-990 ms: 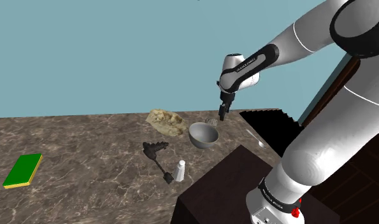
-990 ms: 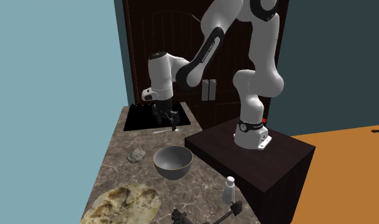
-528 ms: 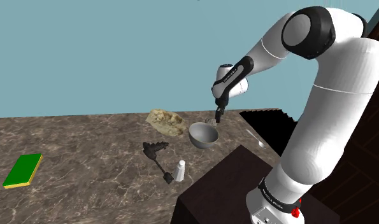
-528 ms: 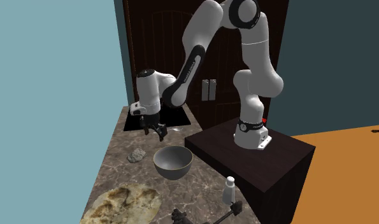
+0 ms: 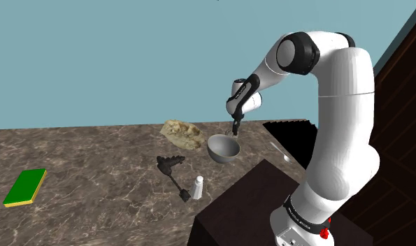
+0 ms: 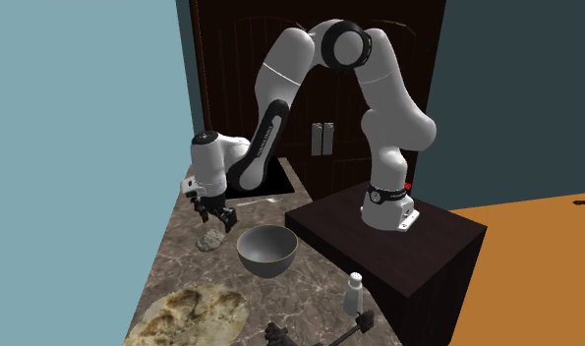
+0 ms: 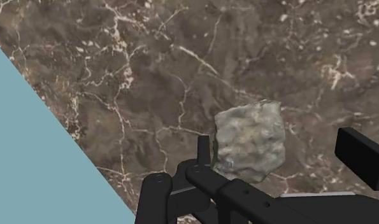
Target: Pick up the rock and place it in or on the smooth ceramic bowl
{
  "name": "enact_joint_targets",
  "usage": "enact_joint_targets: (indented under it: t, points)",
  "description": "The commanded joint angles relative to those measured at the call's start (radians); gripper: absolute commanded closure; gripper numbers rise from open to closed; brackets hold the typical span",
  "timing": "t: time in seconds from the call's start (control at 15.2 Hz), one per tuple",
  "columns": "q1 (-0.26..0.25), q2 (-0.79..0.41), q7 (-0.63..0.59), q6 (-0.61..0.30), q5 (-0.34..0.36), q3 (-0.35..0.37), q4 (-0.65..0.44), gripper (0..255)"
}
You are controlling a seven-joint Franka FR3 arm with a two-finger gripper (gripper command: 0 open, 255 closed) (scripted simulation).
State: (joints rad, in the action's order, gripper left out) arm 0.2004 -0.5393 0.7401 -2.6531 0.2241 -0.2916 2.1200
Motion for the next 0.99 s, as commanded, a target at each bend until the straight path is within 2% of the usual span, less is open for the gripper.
enact_joint_targets:
  t: [0.0,0.46,0.92]
  points:
    - [0.010,-0.044,0.008,-0.022,-0.001,0.005,-0.028,0]
    - [0.034,-0.129,0.012,-0.079,-0.009,0.014,-0.057,0]
    - [0.034,-0.128,0.012,-0.079,-0.009,0.014,-0.057,0]
